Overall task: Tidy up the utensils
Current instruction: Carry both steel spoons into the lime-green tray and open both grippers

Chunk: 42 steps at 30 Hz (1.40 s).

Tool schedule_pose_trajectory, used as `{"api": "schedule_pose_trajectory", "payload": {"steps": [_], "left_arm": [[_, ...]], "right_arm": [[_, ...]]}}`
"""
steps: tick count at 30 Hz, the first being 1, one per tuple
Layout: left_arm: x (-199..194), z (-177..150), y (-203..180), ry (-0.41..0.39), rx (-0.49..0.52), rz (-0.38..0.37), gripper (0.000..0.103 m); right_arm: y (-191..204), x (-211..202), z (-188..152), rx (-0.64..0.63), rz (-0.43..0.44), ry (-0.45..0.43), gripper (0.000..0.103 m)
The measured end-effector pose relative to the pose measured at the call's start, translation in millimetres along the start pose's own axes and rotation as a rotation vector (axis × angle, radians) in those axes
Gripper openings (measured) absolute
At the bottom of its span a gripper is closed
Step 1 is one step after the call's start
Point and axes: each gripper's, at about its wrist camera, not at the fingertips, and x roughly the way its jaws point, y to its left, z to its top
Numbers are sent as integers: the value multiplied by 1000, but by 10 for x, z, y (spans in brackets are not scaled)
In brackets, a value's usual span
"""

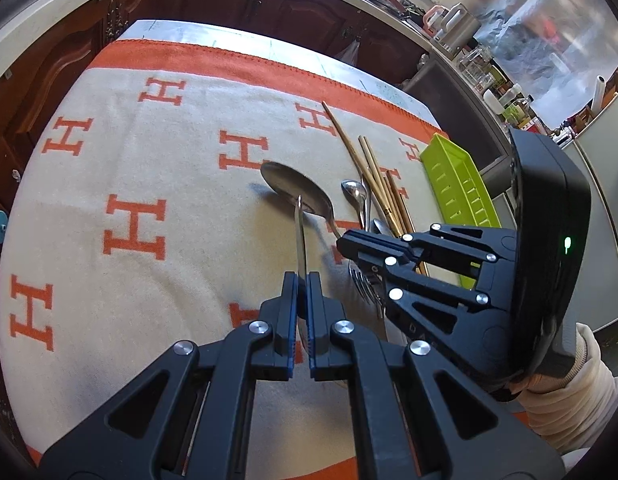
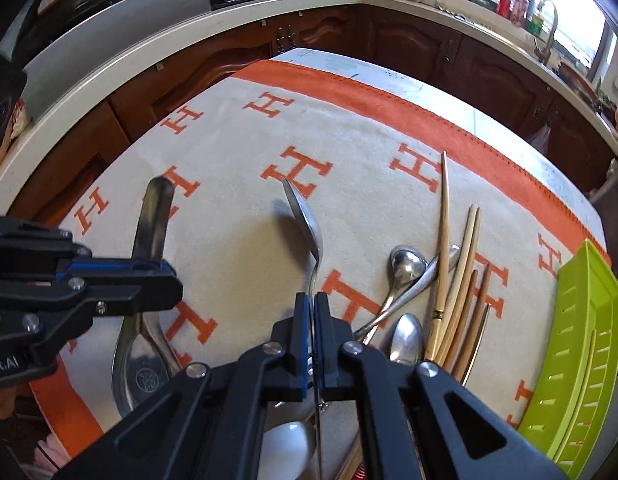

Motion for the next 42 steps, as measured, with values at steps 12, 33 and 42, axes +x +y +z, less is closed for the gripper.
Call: {"api": "schedule_pose_trajectory", "payload": {"steps": [12,33,42], "left_arm": [[72,26,-18,24,-8,-6,2],[-145,274,-1096,15,132,-79,2],[157,333,-2352,65,306,-126,2]], "right_arm": [[-31,166,-43,0,-7,28,8],[-868,-1405,-646,290,5,-248,8],[-1644,-1505,-1191,482,-136,-213,8]]}}
